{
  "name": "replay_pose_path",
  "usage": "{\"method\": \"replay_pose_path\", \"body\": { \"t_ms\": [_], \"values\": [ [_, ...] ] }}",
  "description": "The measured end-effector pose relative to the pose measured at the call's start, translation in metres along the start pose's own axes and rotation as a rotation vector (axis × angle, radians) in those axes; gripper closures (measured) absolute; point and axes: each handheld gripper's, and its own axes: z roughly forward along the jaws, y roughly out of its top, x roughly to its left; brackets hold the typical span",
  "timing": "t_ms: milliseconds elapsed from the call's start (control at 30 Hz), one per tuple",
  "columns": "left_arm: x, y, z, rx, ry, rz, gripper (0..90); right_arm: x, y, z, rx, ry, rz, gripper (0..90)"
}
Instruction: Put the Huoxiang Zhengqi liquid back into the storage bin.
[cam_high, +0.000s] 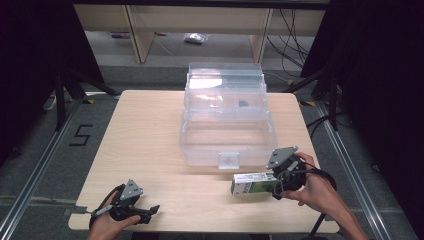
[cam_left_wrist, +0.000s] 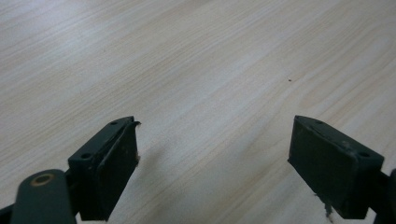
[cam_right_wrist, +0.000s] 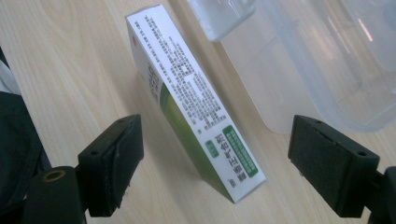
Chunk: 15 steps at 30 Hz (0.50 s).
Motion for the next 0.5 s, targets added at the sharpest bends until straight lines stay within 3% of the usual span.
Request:
{"method": "replay_pose_path", "body": {
  "t_ms": [167, 200, 367, 400, 500],
  "values": [
    [-0.001, 0.0, 0.0, -0.007, -0.004, -0.008, 15.1, -0.002, 0.005, 0.011, 0.018, 0.022, -0.02, 20.2],
    [-0.001, 0.0, 0.0, -0.006, -0.005, -0.009, 15.1, -0.001, 0.006, 0.013, 0.025, 0.021, -0.003, 20.3],
    [0.0, 0.0, 0.0, 0.001, 0.0, 0.001, 15.1, -0.001, 0.011, 0.024, 0.055, 0.044, -0.032, 21.8],
    [-0.001, 0.0, 0.001, -0.005, -0.004, -0.008, 15.1, -0.001, 0.014, 0.028, 0.066, 0.054, -0.06, 22.1],
    [0.0, 0.0, 0.001, -0.002, -0.003, -0.002, 15.1, 0.0, 0.017, 0.031, 0.086, 0.059, -0.063, 22.7]
  ]
}}
